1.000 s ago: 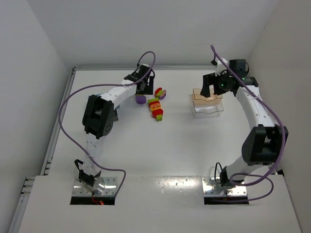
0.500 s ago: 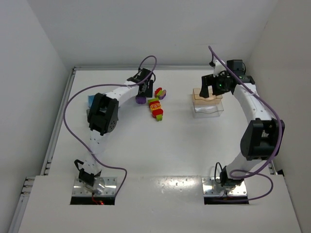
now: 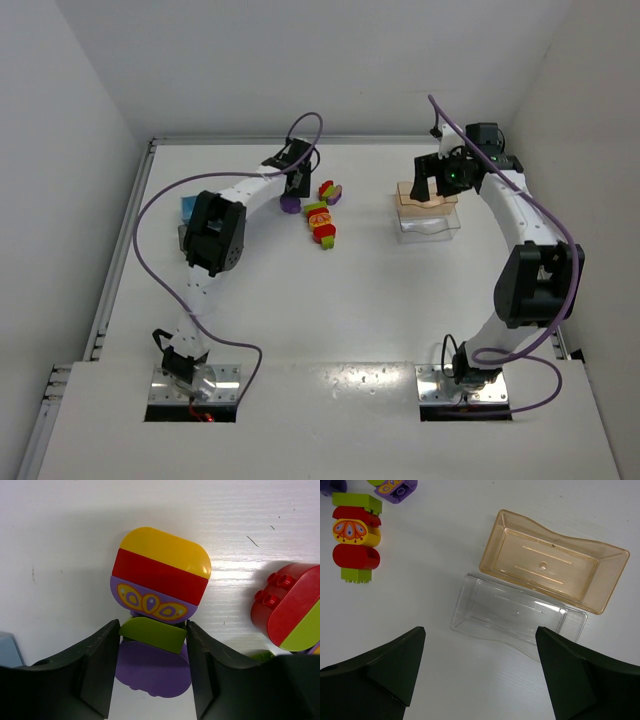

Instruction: Sort the legos into containers by color

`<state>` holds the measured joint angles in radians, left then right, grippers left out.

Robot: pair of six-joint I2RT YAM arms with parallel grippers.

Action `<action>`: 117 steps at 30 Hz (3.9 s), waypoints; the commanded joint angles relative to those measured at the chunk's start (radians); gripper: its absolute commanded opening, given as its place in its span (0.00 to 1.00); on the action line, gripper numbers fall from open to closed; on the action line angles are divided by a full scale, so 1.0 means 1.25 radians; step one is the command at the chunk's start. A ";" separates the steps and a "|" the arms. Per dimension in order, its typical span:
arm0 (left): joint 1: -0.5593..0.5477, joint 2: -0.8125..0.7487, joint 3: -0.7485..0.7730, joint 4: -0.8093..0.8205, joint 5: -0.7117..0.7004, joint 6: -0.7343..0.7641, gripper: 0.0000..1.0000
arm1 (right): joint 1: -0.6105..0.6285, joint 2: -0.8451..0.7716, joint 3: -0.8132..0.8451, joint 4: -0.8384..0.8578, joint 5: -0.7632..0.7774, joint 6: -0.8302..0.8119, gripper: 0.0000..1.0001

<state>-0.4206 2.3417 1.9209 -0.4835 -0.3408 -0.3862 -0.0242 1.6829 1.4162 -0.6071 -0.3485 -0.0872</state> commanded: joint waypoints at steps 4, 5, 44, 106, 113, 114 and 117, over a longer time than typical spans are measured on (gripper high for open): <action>0.008 -0.048 -0.027 0.019 0.019 0.013 0.43 | 0.002 -0.005 0.033 0.014 -0.011 -0.006 0.92; 0.008 -0.062 -0.054 0.019 0.032 0.021 0.40 | 0.002 -0.005 0.033 0.014 -0.011 -0.006 0.92; -0.241 -0.802 -0.716 0.179 0.236 0.370 0.21 | 0.214 0.217 0.136 -0.211 -0.670 -0.029 0.70; -0.157 -0.527 -0.691 0.156 0.235 0.140 0.11 | 0.104 0.220 0.131 -0.453 -0.599 -0.253 0.01; -0.105 -0.450 -0.657 0.148 0.251 0.094 0.41 | 0.104 0.220 0.156 -0.550 -0.575 -0.335 0.00; -0.105 -0.443 -0.643 0.137 0.251 0.081 0.54 | 0.104 0.227 0.163 -0.557 -0.575 -0.344 0.00; -0.089 -0.442 -0.618 0.128 0.263 0.081 0.65 | 0.104 0.227 0.170 -0.568 -0.575 -0.355 0.00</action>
<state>-0.5537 1.7836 1.1019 -0.3012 -0.0433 -0.2466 0.1020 2.0052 1.5822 -1.2724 -1.0508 -0.4595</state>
